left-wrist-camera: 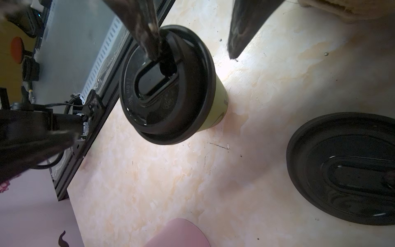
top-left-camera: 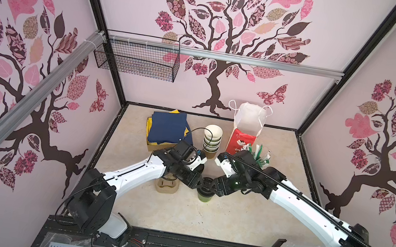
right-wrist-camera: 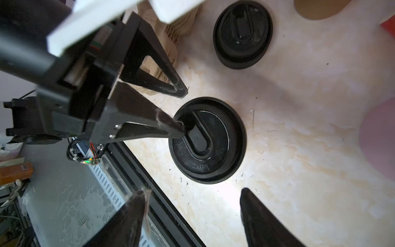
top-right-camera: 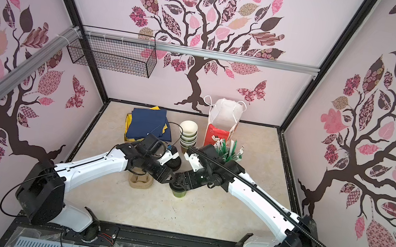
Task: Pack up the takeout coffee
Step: 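Lift both grippers off the lidded cup and move toward the cup stack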
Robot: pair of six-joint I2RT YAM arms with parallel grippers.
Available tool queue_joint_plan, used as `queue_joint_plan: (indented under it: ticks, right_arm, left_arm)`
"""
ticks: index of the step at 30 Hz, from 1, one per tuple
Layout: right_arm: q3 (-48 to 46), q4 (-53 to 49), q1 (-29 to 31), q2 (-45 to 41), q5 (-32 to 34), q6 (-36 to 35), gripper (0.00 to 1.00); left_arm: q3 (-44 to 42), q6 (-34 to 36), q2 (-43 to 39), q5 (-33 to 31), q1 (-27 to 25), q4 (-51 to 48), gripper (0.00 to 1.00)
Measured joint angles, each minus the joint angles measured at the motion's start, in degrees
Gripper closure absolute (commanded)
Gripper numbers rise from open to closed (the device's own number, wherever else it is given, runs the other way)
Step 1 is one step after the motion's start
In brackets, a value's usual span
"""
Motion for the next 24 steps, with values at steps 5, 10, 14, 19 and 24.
queue_joint_plan:
  ticks: [5,10,14,19,24]
  right_arm:
    - [0.2,0.3,0.0,-4.9,5.4,-0.2,0.28]
    - [0.2,1.6,0.0,-9.8,12.8,-0.2,0.29]
    - [0.8,2.3,0.0,-10.8,20.9,0.3,0.30]
    - [5.0,2.5,-0.1,-9.3,28.3,0.6,0.31]
    - [14.1,2.1,-0.1,-1.7,31.4,1.9,0.32]
  left_arm:
    - [1.5,-0.6,-0.5,-0.3,0.0,-0.2,0.37]
    - [2.8,-1.6,-3.5,-0.1,0.0,0.3,0.38]
    - [3.1,-3.8,-7.8,-3.1,0.0,2.4,0.40]
    - [7.4,-7.9,-10.1,-10.8,0.8,4.0,0.41]
    - [10.8,-12.7,-9.6,-17.2,2.9,5.2,0.42]
